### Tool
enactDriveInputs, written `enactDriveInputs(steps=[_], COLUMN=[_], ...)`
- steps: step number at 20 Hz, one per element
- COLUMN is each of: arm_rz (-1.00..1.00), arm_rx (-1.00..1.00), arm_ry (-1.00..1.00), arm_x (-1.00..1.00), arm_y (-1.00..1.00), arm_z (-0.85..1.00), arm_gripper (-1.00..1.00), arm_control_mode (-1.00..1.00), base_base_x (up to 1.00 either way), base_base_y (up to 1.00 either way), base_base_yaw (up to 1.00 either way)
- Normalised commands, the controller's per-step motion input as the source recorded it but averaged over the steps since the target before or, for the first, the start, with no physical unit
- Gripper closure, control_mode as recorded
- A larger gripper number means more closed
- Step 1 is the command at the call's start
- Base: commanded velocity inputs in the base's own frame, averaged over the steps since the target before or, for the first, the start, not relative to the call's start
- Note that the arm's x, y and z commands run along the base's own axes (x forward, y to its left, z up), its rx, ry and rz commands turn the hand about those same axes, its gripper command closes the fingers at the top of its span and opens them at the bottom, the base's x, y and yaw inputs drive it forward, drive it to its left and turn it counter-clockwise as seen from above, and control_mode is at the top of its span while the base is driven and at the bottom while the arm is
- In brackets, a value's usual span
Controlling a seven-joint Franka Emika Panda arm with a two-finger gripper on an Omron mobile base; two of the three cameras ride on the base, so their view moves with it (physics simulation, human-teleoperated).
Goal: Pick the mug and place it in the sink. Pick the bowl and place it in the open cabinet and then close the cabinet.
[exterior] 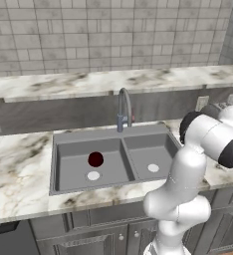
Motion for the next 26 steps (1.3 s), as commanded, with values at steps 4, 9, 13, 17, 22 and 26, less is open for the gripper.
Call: enactDriveInputs(steps=[4,9,13,17,22,26], arm_rz=[0.05,0.1,0.09,0.1,0.09,0.11], arm_rx=[0.0,0.0,0.0,0.0,0.0,0.0], arm_ry=[0.0,0.11,0.08,0.0,0.0,-0.07], arm_x=[-0.15,-0.23,-0.24,-0.3,-0.15,-0.07], arm_y=[0.11,0.14,0.71,0.87,0.62,0.58], arm_z=[1.0,0.91,0.41,0.24,0.5,0.23], arm_gripper=[1.0,1.0,1.0,1.0,1.0,1.0], arm_control_mode=[-1.0,-1.0,-1.0,-1.0,-1.0,-1.0], base_base_x=[0.0,0.0,0.0,0.0,0.0,0.0], base_base_y=[0.0,0.0,0.0,0.0,0.0,0.0], base_base_yaw=[0.0,0.0,0.0,0.0,0.0,0.0])
